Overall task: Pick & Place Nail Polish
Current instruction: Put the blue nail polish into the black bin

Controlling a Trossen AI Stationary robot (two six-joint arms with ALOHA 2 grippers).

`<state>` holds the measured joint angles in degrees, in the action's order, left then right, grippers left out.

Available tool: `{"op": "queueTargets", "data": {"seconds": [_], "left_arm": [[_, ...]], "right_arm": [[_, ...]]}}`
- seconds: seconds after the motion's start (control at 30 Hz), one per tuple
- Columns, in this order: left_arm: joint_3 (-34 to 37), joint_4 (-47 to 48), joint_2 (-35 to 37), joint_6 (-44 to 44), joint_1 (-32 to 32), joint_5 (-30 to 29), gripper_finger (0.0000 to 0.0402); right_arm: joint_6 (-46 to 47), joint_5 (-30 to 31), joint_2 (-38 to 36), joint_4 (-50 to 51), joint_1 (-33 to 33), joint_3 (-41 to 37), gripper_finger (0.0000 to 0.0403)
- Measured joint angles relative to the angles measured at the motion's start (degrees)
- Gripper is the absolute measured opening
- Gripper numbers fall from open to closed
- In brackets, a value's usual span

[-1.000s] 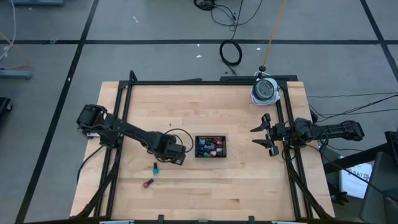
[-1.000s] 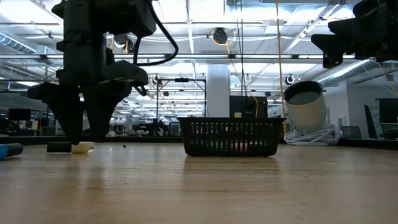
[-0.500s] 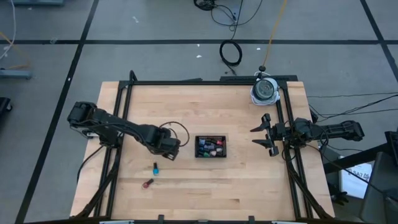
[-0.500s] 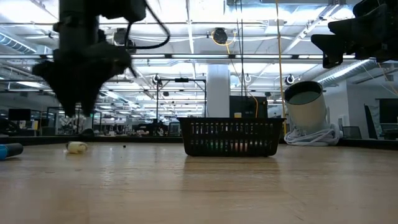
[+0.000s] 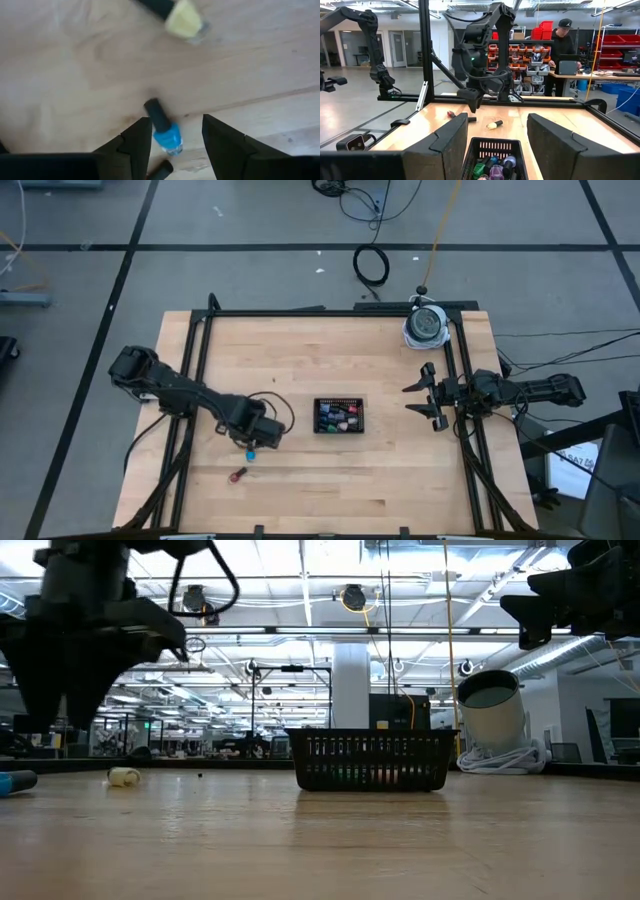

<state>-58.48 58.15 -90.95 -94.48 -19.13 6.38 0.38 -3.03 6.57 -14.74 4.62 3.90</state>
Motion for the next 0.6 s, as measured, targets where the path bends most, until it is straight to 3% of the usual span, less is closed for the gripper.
{"op": "queueTargets", "data": {"seconds": [0.27,0.6], "left_arm": [[0.42,0.54,-1.76,-13.2,-5.71,-1.54,0.0157],[0.42,-0.54,-6.2,-14.43,-7.11,-3.47,0.0157]], "right_arm": [[0.0,0.0,0.0,0.0,0.0,0.0,0.0192],[0.0,0.0,0.0,0.0,-0.01,0.02,0.0192]]}}
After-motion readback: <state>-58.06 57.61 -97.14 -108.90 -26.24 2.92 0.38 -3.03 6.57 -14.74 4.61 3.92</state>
